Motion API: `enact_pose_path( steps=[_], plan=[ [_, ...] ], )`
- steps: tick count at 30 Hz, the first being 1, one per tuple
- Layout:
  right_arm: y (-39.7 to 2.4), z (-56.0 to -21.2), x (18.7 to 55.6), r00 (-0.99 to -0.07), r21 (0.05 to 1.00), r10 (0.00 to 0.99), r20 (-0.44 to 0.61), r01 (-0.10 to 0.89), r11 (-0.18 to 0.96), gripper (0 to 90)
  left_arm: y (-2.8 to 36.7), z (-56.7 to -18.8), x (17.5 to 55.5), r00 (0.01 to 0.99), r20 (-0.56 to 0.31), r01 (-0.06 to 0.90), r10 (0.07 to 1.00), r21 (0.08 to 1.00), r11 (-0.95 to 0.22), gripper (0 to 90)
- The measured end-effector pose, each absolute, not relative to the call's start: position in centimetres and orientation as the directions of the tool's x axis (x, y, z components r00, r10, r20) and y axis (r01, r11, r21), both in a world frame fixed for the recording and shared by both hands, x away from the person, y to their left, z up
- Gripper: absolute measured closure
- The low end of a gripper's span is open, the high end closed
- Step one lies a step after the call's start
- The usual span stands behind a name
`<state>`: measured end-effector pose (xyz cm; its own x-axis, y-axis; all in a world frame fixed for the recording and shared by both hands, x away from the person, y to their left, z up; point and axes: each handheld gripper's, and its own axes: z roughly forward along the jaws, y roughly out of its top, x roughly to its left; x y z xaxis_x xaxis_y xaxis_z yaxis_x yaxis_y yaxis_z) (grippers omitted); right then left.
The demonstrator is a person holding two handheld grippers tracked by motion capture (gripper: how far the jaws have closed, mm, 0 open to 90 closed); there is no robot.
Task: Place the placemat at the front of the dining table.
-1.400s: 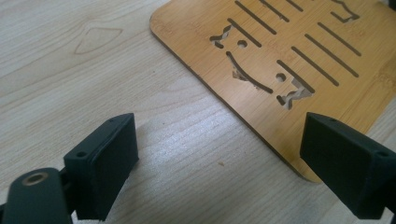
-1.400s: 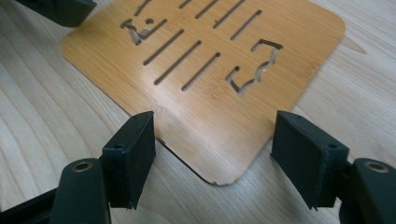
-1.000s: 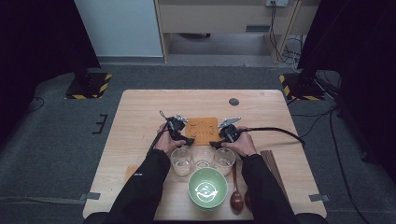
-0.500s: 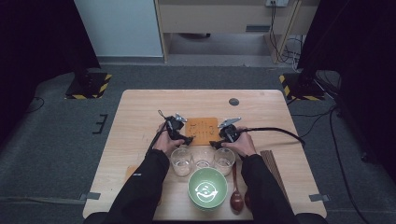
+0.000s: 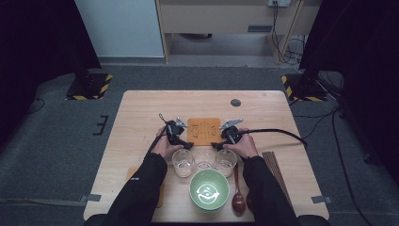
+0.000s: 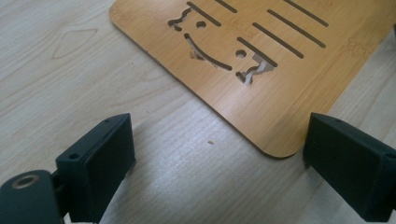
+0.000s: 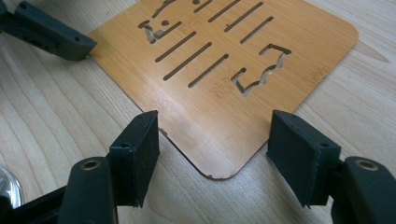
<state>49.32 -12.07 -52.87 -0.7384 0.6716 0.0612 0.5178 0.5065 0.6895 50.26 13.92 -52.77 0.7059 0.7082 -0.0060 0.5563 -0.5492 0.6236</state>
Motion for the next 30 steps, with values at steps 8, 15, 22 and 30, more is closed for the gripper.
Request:
enact_pose_path(
  steps=[8, 15, 22, 30],
  plan=[
    [-11.91, -52.99, 49.29, -0.736, 0.700, 0.674, 0.070, 0.517, 0.492, 34.0, 13.92, -52.73, 50.35, 0.706, -0.006, 0.557, 0.708, 0.622, -0.550, 9.2],
    [-11.88, -52.99, 49.51, -0.731, 0.700, 0.679, 0.068, 0.520, 0.489, 34.5, 13.86, -52.74, 50.33, 0.712, -0.005, 0.550, 0.702, 0.624, -0.554, 9.4],
    [-11.96, -53.02, 49.56, -0.730, 0.699, 0.682, 0.047, 0.512, 0.500, 33.8, 13.63, -52.67, 50.31, 0.729, -0.007, 0.536, 0.685, 0.628, -0.564, 12.8],
    [-11.98, -53.11, 49.83, -0.721, 0.700, 0.693, 0.023, 0.506, 0.504, 32.7, 13.18, -52.62, 50.12, 0.755, -0.009, 0.512, 0.655, 0.633, -0.581, 16.3]
  ],
)
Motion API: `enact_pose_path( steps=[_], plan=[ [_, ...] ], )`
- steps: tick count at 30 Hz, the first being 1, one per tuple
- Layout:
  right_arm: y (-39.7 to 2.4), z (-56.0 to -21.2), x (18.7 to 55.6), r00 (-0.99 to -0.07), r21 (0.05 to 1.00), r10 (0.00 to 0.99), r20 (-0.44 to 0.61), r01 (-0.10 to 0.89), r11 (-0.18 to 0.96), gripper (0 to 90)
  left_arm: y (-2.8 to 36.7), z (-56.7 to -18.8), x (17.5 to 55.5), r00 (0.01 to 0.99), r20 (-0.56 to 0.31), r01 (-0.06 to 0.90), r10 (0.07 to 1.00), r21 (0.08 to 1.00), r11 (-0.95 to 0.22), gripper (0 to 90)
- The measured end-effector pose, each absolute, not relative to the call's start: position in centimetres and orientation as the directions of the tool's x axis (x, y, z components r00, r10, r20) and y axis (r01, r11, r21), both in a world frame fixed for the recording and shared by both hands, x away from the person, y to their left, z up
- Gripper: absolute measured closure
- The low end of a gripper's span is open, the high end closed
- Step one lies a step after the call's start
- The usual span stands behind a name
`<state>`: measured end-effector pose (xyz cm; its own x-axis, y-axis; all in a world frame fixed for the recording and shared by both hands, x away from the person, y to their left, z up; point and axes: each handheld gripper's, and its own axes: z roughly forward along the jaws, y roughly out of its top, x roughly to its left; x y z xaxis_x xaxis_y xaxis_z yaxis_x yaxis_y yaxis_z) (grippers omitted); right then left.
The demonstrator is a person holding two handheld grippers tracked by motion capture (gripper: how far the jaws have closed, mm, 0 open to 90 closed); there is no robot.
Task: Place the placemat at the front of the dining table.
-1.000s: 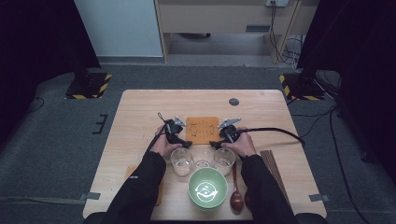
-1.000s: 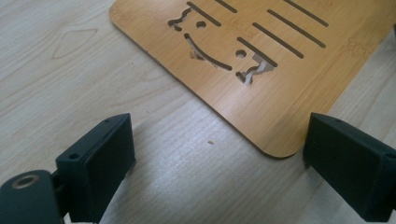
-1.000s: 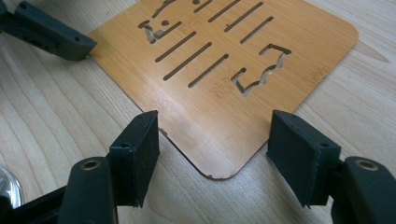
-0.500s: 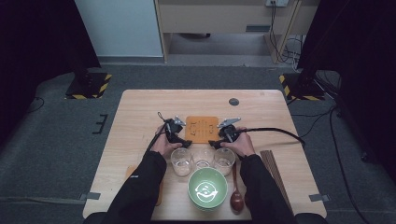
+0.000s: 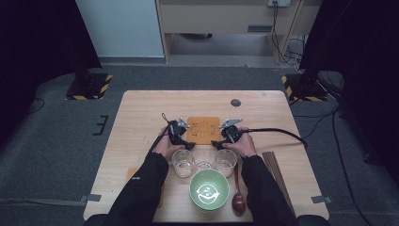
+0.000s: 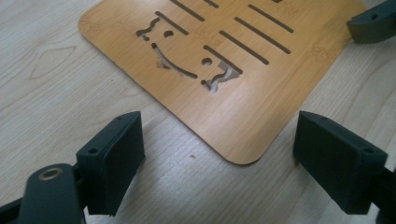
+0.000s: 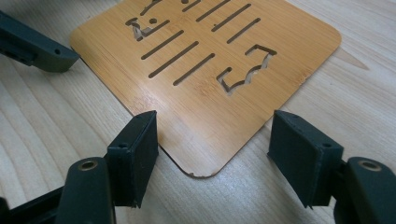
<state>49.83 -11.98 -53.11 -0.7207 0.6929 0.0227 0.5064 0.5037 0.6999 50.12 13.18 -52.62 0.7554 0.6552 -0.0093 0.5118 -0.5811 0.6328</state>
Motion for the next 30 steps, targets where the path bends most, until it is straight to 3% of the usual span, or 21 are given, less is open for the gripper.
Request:
enact_pose_path(
  steps=[30],
  plan=[
    [-12.15, -53.15, 50.13, -0.741, 0.701, 0.672, -0.003, 0.477, 0.530, 32.1, 13.72, -52.43, 50.63, 0.767, -0.034, 0.509, 0.641, 0.641, -0.575, 25.1]
  ],
)
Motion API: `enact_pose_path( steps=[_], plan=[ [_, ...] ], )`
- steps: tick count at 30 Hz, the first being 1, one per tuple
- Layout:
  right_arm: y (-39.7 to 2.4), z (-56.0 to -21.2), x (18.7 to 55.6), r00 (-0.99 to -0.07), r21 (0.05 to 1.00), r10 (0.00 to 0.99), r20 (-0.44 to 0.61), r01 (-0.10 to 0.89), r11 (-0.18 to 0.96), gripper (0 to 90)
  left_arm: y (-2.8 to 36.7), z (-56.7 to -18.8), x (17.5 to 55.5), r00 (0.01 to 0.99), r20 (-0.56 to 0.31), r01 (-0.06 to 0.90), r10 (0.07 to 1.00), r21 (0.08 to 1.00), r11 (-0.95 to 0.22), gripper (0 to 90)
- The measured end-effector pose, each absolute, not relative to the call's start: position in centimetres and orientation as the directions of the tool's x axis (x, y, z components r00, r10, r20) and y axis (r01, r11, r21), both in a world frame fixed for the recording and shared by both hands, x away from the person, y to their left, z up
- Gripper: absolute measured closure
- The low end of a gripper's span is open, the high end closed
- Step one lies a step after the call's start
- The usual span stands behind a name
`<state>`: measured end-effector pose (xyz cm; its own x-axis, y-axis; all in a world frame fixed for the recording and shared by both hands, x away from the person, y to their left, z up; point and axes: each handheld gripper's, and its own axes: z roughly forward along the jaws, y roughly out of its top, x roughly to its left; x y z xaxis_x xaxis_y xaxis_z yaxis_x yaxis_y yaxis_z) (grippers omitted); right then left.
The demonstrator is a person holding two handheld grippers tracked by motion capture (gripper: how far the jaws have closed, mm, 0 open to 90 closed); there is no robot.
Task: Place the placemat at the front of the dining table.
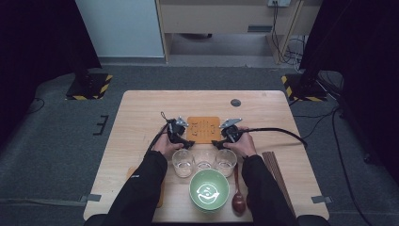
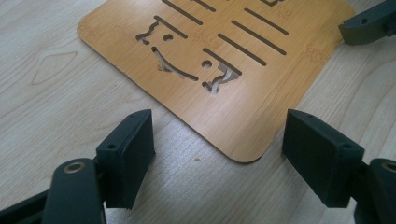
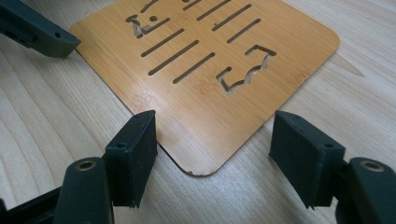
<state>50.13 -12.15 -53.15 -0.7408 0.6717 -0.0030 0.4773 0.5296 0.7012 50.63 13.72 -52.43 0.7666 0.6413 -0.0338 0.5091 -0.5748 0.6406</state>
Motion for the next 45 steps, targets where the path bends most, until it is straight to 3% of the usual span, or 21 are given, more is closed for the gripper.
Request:
enact_pose_path(
  steps=[35, 45],
  plan=[
    [-12.2, -52.8, 49.8, -0.743, 0.721, 0.669, 0.010, 0.469, 0.510, 34.5, 13.8, -52.1, 51.0, 0.765, -0.003, 0.505, 0.643, 0.623, -0.598, 25.2],
    [-13.7, -49.4, 50.0, -0.713, 0.769, 0.699, 0.051, 0.475, 0.428, 31.0, 17.3, -48.9, 49.8, 0.684, 0.015, 0.503, 0.729, 0.714, -0.487, 26.4]
  ],
)
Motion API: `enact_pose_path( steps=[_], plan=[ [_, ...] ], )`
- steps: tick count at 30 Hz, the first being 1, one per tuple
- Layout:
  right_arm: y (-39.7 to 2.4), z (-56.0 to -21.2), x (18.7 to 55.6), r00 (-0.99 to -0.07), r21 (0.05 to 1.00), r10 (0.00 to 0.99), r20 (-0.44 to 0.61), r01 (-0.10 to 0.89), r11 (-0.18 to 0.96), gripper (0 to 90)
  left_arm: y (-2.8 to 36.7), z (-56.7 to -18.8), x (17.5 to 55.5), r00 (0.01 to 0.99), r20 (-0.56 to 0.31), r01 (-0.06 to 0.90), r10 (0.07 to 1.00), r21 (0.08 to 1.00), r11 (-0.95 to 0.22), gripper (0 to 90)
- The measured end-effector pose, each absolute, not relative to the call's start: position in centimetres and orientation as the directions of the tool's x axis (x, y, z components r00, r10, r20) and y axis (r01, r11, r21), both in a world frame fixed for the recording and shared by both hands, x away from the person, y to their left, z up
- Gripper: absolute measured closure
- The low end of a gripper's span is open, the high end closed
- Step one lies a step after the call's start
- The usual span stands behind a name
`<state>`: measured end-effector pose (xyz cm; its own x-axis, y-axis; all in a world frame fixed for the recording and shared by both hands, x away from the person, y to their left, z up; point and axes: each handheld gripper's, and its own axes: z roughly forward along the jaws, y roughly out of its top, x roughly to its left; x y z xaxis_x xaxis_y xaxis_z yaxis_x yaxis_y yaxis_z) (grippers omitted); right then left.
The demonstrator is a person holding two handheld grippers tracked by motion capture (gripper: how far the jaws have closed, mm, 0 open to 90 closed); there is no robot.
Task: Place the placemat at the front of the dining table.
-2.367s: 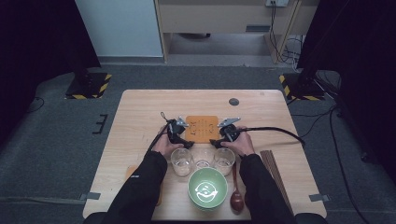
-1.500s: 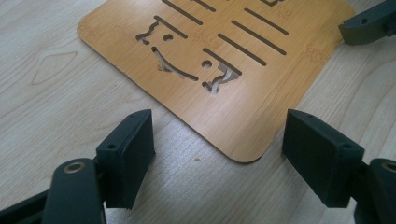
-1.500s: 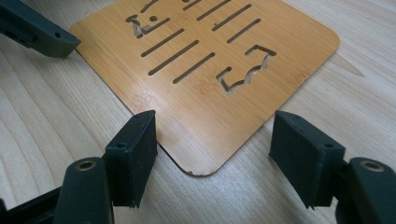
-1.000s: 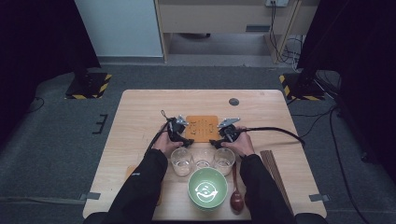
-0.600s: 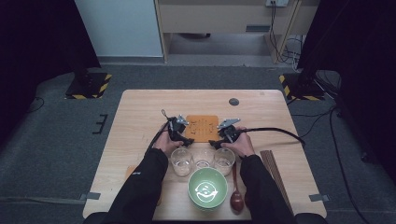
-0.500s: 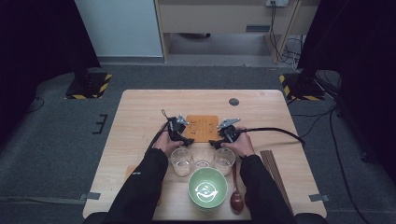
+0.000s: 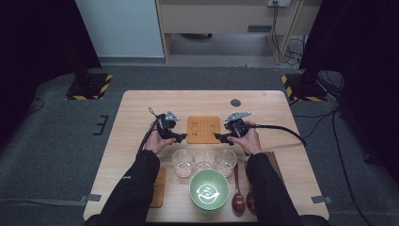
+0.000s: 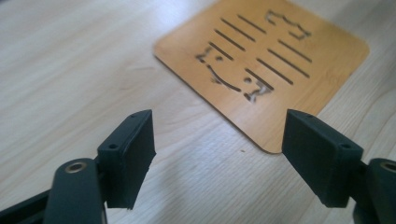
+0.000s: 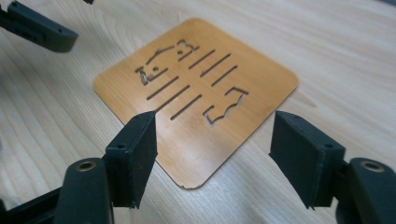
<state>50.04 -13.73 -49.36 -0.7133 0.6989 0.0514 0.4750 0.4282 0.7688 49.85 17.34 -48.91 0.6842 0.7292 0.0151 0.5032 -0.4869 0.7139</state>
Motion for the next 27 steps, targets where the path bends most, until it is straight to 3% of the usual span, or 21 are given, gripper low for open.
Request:
enact_pose_path(
  steps=[6, 10, 17, 23, 27],
  plan=[
    [-15.4, -46.9, 49.5, -0.721, 0.785, 0.692, 0.036, 0.449, 0.427, 27.3, 19.5, -46.6, 47.5, 0.620, 0.003, 0.536, 0.785, 0.729, -0.426, 31.4],
    [-16.6, -45.4, 48.4, -0.723, 0.816, 0.690, 0.044, 0.424, 0.393, 27.3, 20.5, -45.5, 45.3, 0.597, -0.009, 0.550, 0.802, 0.732, -0.401, 26.6],
    [-19.0, -43.2, 45.4, -0.727, 0.856, 0.686, 0.030, 0.373, 0.357, 29.5, 21.6, -44.1, 41.1, 0.611, -0.065, 0.514, 0.789, 0.790, -0.334, 34.4],
    [-20.6, -42.1, 42.1, -0.732, 0.874, 0.681, 0.028, 0.348, 0.338, 30.5, 21.8, -43.1, 37.8, 0.600, -0.112, 0.486, 0.792, 0.837, -0.250, 31.0],
    [-20.8, -41.8, 40.5, -0.745, 0.874, 0.666, 0.038, 0.348, 0.339, 33.3, 21.3, -42.3, 36.3, 0.619, -0.103, 0.469, 0.778, 0.844, -0.261, 31.3]
  ],
)
